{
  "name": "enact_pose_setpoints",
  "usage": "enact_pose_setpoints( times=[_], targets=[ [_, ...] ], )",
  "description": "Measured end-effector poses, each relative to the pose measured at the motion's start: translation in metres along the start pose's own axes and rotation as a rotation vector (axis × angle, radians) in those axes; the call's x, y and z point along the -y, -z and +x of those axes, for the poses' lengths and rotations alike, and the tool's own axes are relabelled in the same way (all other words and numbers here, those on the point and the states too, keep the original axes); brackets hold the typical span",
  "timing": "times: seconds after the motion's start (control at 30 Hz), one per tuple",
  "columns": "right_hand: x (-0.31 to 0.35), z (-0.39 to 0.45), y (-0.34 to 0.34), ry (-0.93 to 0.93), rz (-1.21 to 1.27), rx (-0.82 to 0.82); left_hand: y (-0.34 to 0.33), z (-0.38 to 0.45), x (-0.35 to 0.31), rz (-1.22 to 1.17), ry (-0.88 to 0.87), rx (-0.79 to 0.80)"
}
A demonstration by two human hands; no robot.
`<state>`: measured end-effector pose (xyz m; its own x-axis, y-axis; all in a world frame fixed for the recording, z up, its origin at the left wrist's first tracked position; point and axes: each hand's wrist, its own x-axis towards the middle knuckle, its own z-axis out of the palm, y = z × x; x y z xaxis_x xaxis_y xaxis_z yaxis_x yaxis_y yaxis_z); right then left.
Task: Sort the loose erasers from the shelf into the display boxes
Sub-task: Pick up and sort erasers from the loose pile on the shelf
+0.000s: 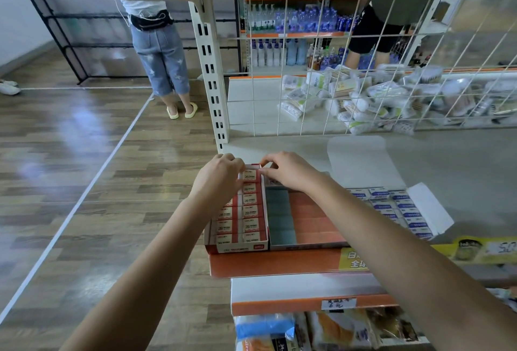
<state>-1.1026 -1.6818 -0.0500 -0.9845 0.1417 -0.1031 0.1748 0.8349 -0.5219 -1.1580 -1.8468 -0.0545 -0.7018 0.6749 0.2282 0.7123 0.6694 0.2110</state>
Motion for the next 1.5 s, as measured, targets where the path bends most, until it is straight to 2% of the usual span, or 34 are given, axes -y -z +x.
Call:
enact_pose_setpoints(
  times=[0.47, 0.93, 1.37, 1.5],
  targets=[
    [0.001, -0.002, 0.0, 0.013, 0.033, -0.005, 0.002, -0.002, 0.0, -0.098, 0.121, 0.049],
    [0.001, 0.0, 0.002, -0.008, 0.033, 0.016, 0.005, 0.008, -0.013, 0.139, 0.044, 0.096],
    [-0.003, 0.003, 0.001, -0.015, 0.082, 0.02, 0.012, 0.007, -0.011, 0.144, -0.053, 0.136],
    [-0.003, 0.002, 0.002, -0.021, 0.079, 0.025, 0.014, 0.008, -0.008, 0.166, -0.027, 0.094]
  ],
)
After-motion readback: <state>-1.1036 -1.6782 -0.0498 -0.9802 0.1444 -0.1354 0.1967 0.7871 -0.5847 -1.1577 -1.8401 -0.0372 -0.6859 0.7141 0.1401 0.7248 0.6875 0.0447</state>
